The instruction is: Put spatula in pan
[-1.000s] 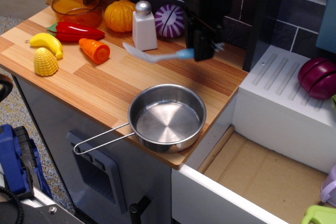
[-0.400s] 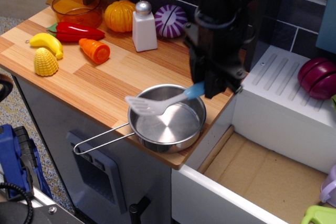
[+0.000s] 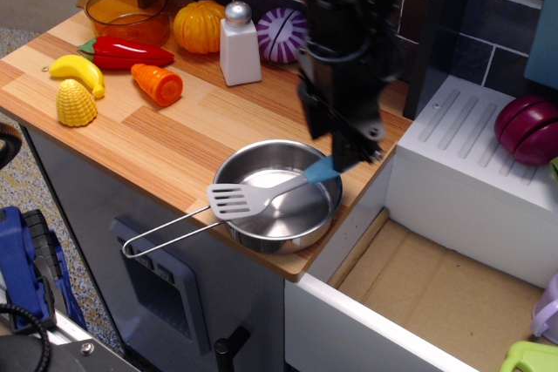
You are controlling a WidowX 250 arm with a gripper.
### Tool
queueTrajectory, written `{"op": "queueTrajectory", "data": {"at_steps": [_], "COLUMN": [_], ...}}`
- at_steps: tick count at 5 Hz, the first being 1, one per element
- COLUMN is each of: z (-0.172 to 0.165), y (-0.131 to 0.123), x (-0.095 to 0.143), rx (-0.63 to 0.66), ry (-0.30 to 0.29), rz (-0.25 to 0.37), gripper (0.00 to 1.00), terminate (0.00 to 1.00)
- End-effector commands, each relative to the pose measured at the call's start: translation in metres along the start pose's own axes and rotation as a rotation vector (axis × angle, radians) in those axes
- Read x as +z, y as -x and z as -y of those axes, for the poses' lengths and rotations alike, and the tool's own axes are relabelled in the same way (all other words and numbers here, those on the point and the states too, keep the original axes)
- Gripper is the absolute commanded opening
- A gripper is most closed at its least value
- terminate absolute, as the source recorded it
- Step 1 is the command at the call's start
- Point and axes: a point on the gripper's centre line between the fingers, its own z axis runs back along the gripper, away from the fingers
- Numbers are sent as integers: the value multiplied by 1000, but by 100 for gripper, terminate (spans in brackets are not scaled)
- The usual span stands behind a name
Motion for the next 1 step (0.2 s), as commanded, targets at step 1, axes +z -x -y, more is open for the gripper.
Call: {"op": "queueTrajectory", "data": {"at_steps": [1], "z": [-4], "y": [-8], "x": [17], "rx": [-6], "ry": [-23], "rz": [57], "gripper": [100], "terminate": [100]}}
